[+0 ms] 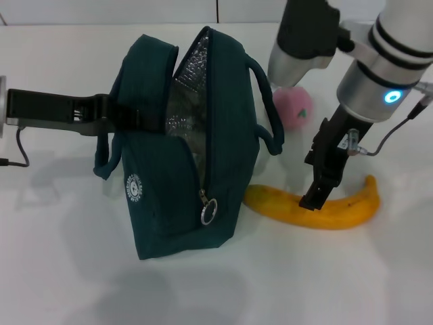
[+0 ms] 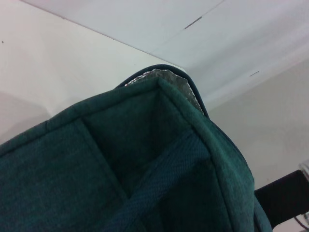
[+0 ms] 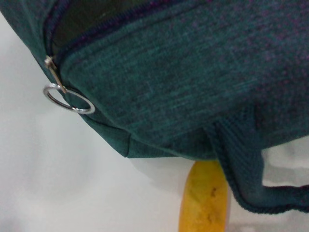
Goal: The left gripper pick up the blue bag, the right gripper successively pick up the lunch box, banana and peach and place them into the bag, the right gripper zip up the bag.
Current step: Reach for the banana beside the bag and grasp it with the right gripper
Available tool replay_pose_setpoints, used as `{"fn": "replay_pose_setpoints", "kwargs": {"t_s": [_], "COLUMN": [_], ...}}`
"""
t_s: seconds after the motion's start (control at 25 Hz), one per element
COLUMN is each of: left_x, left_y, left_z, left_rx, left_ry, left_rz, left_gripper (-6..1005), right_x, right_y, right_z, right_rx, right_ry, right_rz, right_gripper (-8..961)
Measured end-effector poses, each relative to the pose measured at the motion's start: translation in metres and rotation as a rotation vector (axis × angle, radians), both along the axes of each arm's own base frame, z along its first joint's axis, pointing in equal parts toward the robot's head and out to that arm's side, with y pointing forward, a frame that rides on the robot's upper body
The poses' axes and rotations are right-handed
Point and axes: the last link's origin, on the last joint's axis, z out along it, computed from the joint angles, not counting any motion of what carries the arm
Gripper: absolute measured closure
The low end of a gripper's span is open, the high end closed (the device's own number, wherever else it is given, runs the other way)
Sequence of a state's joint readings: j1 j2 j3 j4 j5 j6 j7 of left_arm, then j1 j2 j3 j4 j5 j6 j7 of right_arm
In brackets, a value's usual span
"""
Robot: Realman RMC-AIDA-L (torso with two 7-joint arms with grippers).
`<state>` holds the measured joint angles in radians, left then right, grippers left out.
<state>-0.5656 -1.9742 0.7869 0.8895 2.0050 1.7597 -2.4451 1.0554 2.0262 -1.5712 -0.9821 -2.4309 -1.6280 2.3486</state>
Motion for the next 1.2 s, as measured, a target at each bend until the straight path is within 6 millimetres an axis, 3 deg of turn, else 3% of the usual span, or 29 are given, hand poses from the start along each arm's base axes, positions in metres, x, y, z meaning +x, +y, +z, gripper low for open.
{"fn": "replay_pose_setpoints", "kwargs": {"t_s": [0.44,1.2], "left_x": [0.006,0.007], "left_y": [0.005,0.006], "left_z": [-0.001,-0.001], "left_rx": [0.008,0.01], "left_ry": [-0.003,-0.005], "left_rz": [-0.012,-0.014], "left_gripper": [962,962], "right_x": [0.008,0.006], "right_y": [0.001,-0.012], "right_z": [-0.019,-0.035], "right_rx": [0.007,-0.054], "right_ry": [-0.053,-0.052], "right_rz": [0.05,0.059], "right_gripper": [82,84]}}
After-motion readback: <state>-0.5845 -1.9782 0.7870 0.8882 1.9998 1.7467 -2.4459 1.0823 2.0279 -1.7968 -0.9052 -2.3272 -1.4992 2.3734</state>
